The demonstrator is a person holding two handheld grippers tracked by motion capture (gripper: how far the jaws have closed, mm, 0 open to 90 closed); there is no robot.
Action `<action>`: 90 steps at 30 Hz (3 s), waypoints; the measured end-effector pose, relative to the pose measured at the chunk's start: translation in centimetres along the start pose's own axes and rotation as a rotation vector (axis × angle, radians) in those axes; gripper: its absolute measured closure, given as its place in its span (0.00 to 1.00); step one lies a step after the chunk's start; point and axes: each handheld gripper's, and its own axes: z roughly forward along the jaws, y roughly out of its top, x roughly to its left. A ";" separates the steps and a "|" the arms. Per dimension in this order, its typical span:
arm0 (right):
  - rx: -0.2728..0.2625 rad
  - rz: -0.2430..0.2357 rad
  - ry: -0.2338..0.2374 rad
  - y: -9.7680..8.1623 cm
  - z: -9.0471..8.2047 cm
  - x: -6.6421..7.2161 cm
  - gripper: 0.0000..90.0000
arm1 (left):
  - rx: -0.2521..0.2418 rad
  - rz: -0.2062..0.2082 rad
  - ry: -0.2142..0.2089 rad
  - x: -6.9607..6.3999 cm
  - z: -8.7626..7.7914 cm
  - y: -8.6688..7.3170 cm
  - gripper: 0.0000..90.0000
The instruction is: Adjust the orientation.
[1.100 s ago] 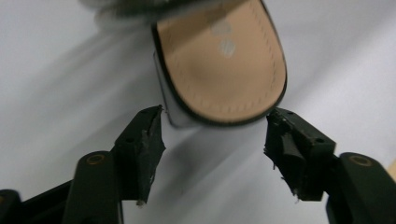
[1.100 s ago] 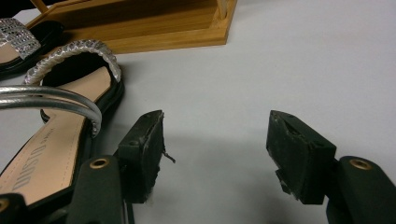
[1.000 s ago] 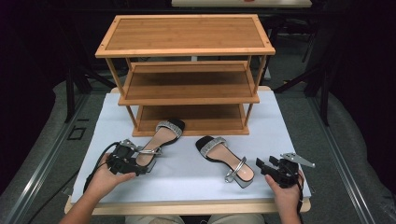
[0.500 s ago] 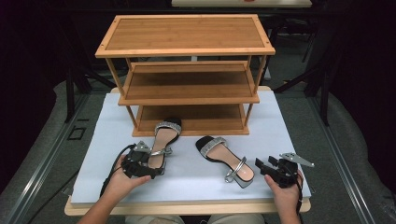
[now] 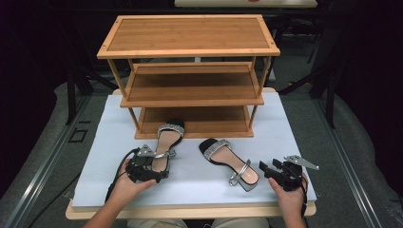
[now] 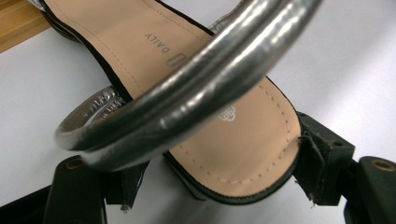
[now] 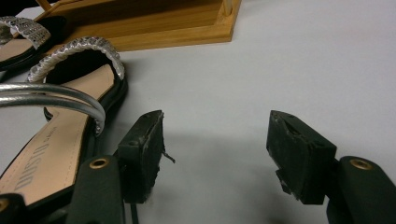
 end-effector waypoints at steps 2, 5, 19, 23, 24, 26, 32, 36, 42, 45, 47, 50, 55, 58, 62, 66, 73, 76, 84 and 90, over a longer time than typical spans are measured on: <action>0.000 0.001 0.001 0.0 0.0 0.0 0.40 | 0.005 0.008 0.011 -0.2 0.1 0.1 0.31; 0.003 0.002 0.001 0.0 0.1 -0.1 0.40 | 0.003 0.019 0.020 -0.3 0.2 0.2 0.32; 0.000 0.008 0.004 0.0 0.1 -0.2 0.40 | -0.038 -0.063 0.006 0.8 -0.2 3.7 0.34; -0.002 0.010 0.006 0.0 0.1 -0.2 0.40 | -0.049 -0.118 0.019 0.9 0.5 4.9 0.35; -0.002 0.011 0.005 0.0 0.1 -0.2 0.40 | -0.044 -0.125 0.027 0.8 0.8 5.2 0.35; 0.011 0.007 0.005 0.0 0.1 -0.3 0.40 | -0.032 -0.123 0.060 0.4 1.7 5.7 0.35; 0.017 0.009 0.006 0.1 0.0 -0.3 0.40 | -0.027 -0.161 0.139 0.0 3.7 7.3 0.36; 0.016 0.011 0.015 0.1 0.0 -0.3 0.40 | -0.028 -0.183 0.165 0.4 4.7 8.4 0.36; 0.001 0.017 0.023 0.1 0.1 -0.4 0.40 | -0.056 -0.247 0.155 1.6 5.2 9.9 0.36; 0.001 0.023 0.028 0.1 0.2 -0.5 0.40 | -0.059 -0.252 0.154 2.1 5.5 10.4 0.36; 0.001 0.022 0.029 0.1 0.2 -0.5 0.40 | -0.070 -0.262 0.160 2.3 5.8 10.7 0.36; 0.005 0.020 0.030 0.1 0.2 -0.5 0.40 | -0.074 -0.276 0.165 2.3 6.3 10.9 0.36; 0.004 0.017 0.034 0.1 0.3 -0.4 0.40 | -0.063 -0.245 0.191 2.4 6.9 11.2 0.36; 0.007 0.016 0.035 0.1 0.3 -0.3 0.40 | -0.055 -0.256 0.179 2.7 7.0 11.1 0.36; 0.011 0.013 0.037 0.1 0.4 -0.3 0.40 | -0.033 -0.224 0.197 2.4 7.4 10.9 0.36; 0.010 0.010 0.037 0.1 0.3 -0.2 0.40 | -0.045 -0.250 0.164 2.1 6.4 10.2 0.36; -0.005 -0.025 0.014 0.5 -0.6 0.0 0.41 | -0.109 -0.232 0.109 1.0 1.9 6.8 0.36; -0.015 -0.048 0.009 1.1 -1.3 0.3 0.41 | -0.111 -0.238 0.075 0.7 0.4 3.7 0.38; 0.030 -0.099 0.027 2.7 -1.7 2.7 0.42 | -0.055 -0.191 0.049 1.0 -2.2 -1.3 0.41; 0.162 -0.200 0.043 5.3 -0.9 4.2 0.42 | -0.070 -0.198 0.063 1.6 -2.4 -2.4 0.43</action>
